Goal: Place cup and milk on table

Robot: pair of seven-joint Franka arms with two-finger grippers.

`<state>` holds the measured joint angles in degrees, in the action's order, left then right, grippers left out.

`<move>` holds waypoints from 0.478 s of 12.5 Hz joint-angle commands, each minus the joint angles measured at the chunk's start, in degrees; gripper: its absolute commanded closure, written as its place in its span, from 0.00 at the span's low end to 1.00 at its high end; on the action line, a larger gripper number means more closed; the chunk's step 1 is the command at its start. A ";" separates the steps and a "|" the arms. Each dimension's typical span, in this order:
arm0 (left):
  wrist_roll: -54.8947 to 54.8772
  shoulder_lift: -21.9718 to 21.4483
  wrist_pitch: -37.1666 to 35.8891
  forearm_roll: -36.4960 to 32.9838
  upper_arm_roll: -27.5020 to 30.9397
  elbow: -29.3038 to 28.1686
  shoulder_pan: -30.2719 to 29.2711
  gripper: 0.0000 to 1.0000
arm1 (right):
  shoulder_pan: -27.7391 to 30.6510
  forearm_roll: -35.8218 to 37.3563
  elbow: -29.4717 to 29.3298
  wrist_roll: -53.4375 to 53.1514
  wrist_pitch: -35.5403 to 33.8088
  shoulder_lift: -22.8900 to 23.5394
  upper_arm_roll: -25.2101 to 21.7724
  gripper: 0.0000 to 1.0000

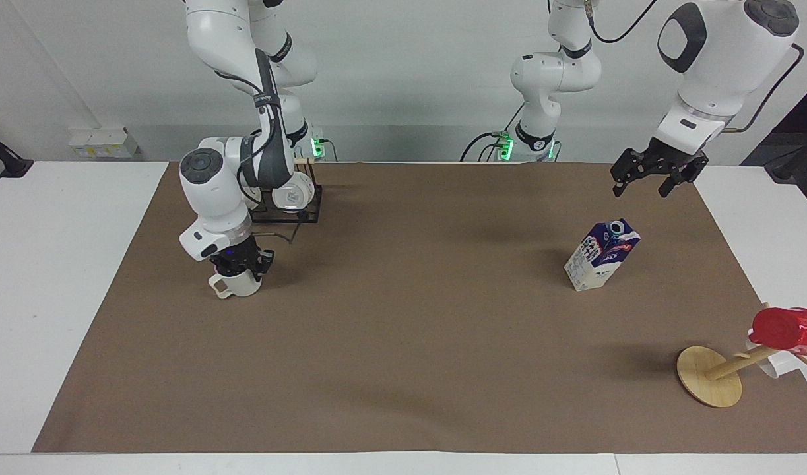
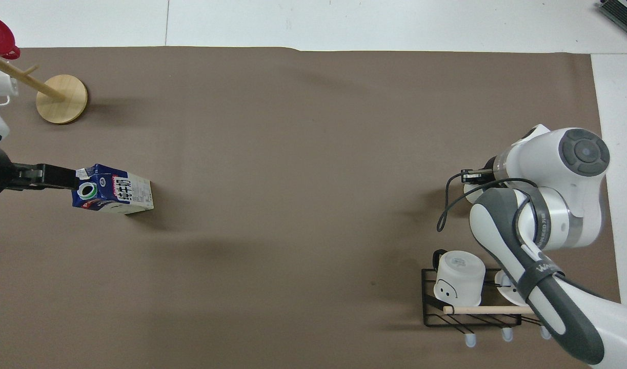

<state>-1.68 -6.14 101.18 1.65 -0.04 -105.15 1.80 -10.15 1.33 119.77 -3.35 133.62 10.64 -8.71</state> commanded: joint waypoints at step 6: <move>0.10 0.34 11.48 -1.13 0.48 -8.31 1.01 0.00 | -0.74 -3.88 -8.85 -16.65 -0.03 1.93 0.62 1.00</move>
<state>-1.69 -5.49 109.30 1.64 -0.05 -110.86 1.86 -10.23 -1.39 113.86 -14.57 133.82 11.67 -8.66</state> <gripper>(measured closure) 0.000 0.960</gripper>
